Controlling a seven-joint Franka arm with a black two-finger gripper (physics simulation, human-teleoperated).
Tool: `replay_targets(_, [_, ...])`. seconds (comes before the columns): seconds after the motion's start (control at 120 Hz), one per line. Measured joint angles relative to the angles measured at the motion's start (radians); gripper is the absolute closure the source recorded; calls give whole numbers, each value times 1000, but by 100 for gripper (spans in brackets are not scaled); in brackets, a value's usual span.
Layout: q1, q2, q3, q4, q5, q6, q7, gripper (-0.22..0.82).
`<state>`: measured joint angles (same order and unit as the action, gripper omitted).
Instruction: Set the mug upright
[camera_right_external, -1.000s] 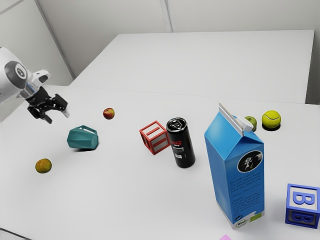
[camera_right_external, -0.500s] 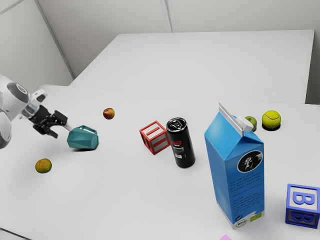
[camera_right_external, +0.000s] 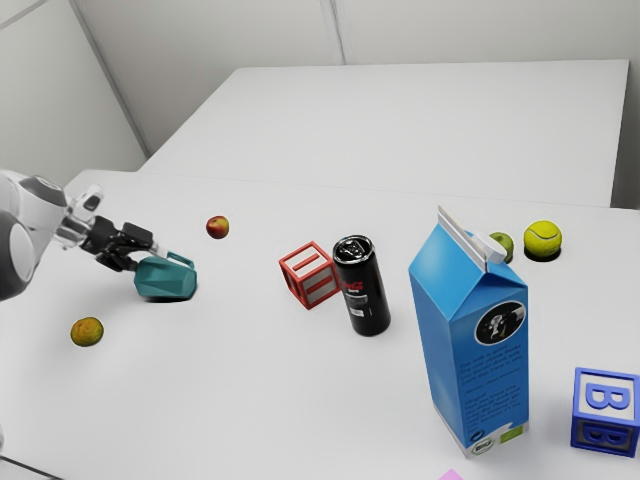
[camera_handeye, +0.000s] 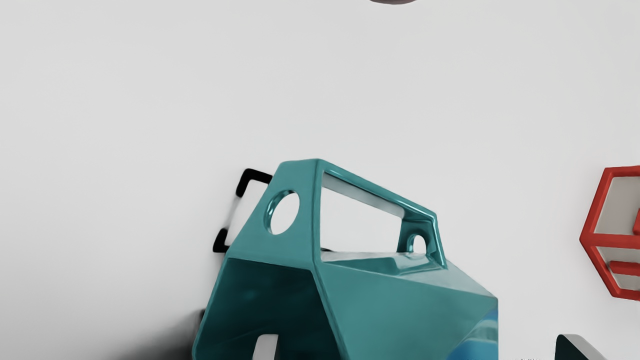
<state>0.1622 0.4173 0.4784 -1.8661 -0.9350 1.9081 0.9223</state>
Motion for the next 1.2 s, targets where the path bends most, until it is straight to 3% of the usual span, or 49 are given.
replay_targets(0.458, [1, 24, 0, -19, -98, -87, 84, 2])
replay_targets(0.917, [-6, 19, 0, -14, -103, -103, 123, 61])
replay_targets(1.2, [-36, -45, -1, -17, -89, -90, 133, 72])
